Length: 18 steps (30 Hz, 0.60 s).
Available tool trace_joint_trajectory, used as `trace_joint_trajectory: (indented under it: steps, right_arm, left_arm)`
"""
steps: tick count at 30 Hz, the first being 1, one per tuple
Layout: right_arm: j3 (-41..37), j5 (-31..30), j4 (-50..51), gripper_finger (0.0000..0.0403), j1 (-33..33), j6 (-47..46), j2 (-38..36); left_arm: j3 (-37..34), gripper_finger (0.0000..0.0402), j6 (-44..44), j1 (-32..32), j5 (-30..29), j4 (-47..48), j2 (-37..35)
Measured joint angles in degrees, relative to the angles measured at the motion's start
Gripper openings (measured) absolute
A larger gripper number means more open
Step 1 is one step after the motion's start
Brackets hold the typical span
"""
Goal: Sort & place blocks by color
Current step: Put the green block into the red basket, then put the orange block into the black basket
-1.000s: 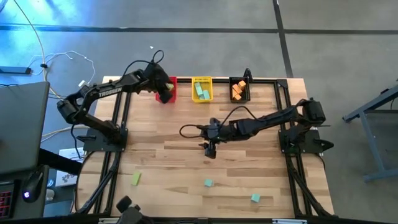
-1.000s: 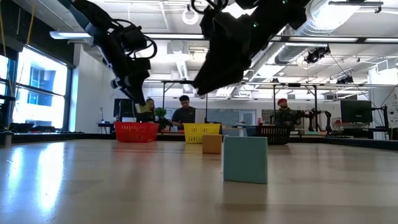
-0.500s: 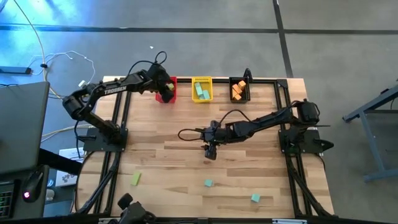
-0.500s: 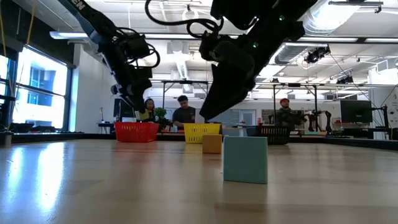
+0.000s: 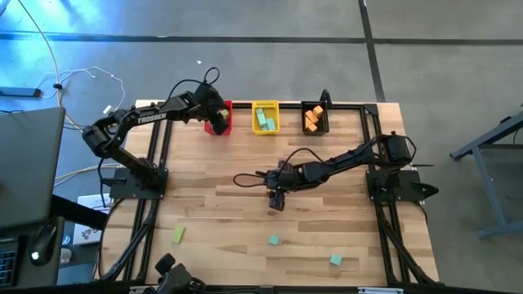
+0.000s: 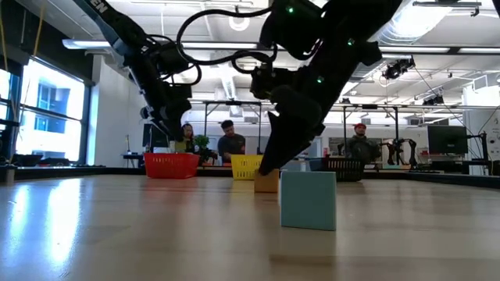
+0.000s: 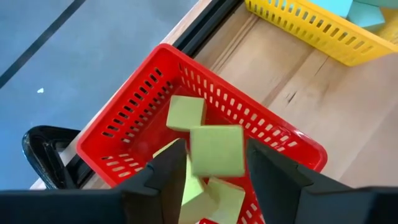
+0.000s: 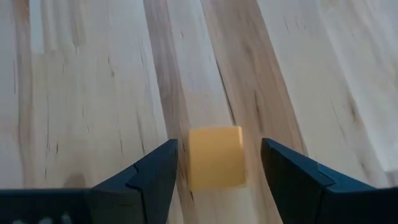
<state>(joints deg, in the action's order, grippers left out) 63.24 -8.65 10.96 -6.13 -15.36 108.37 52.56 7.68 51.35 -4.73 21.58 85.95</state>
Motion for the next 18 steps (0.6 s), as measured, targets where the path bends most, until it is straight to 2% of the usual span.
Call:
trace_joint_trajectory:
  steps: [10,14,18]
  right_arm:
    - [0.0,0.9,0.7,0.0208,0.1,-1.6,1.3]
    - [0.0,3.3,0.7,0.0175,0.4,-2.6,1.7]
    - [0.0,5.9,-0.5,0.0123,1.2,-3.7,2.1]
  left_arm:
    - [0.0,0.0198,1.9,0.0,0.0,-0.5,0.0]
    - [0.0,0.0206,1.5,0.0,0.0,-0.4,0.0]
    - [0.0,0.0203,1.5,0.0,0.0,-0.3,-0.4]
